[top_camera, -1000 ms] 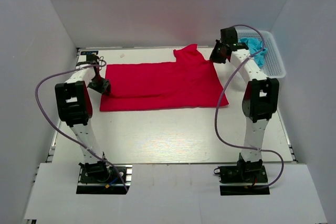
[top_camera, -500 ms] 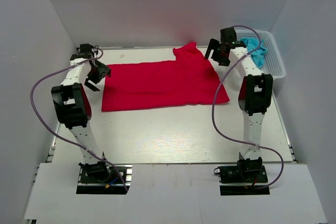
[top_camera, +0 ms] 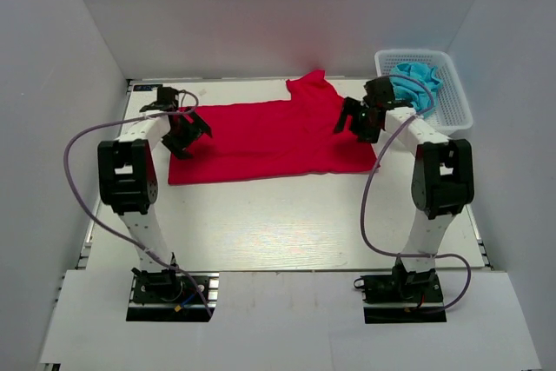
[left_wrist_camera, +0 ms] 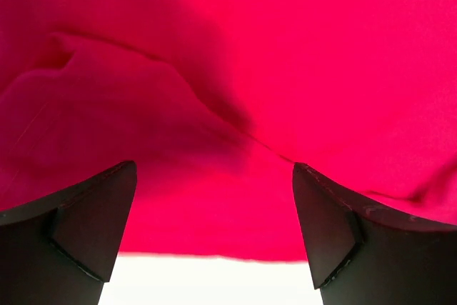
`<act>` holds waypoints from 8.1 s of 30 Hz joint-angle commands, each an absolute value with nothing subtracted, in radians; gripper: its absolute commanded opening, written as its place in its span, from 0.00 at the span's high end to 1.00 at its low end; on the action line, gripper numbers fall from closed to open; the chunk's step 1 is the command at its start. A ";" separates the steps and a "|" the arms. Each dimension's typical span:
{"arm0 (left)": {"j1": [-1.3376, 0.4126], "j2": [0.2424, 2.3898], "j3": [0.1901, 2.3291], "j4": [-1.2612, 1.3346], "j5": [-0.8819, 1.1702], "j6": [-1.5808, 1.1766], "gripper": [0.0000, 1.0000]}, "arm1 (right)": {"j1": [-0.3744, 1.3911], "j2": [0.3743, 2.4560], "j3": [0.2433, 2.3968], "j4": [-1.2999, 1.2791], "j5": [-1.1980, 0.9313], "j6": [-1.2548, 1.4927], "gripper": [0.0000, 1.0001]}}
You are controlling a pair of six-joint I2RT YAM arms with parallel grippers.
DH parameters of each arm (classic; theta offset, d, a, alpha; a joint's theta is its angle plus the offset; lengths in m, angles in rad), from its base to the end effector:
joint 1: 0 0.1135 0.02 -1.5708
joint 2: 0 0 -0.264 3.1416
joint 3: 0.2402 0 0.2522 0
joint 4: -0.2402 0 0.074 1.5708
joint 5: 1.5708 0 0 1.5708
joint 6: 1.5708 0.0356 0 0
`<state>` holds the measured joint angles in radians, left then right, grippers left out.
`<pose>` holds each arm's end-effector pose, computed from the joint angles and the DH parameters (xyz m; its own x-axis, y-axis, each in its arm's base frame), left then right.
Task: Fold and stack the t-shirts
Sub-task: Fold the flattened tshirt in 1/3 of the way, then grap the side of the flattened tshirt furthest away from the robot with both arms, then fold the other side of the tshirt into a rectangle, then rotate the tshirt 90 degrees, then grab the bottom of the folded rectangular tshirt with both arms
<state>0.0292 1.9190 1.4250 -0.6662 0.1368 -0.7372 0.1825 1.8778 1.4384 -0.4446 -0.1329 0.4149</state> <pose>0.3978 0.0068 0.1981 -0.6957 -0.6865 -0.2115 -0.5972 0.7163 -0.3609 0.4085 0.0802 0.2307 -0.8017 0.2583 -0.5390 0.0663 0.9346 0.3494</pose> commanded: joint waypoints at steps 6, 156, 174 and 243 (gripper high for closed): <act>0.008 1.927 1.298 -0.661 0.081 -0.712 0.00 | 0.176 1.861 1.242 -0.377 -0.141 0.452 0.10; -0.107 1.465 0.680 -0.779 0.027 -0.842 0.00 | 0.330 1.897 1.248 -0.514 0.124 0.655 0.10; -0.742 1.236 0.972 -0.813 0.680 -0.766 0.00 | 0.433 2.375 2.174 -0.238 -0.282 0.256 0.10; -1.055 1.629 0.897 -0.552 0.095 -0.890 0.33 | 0.598 1.014 0.403 -0.477 -0.367 0.782 0.14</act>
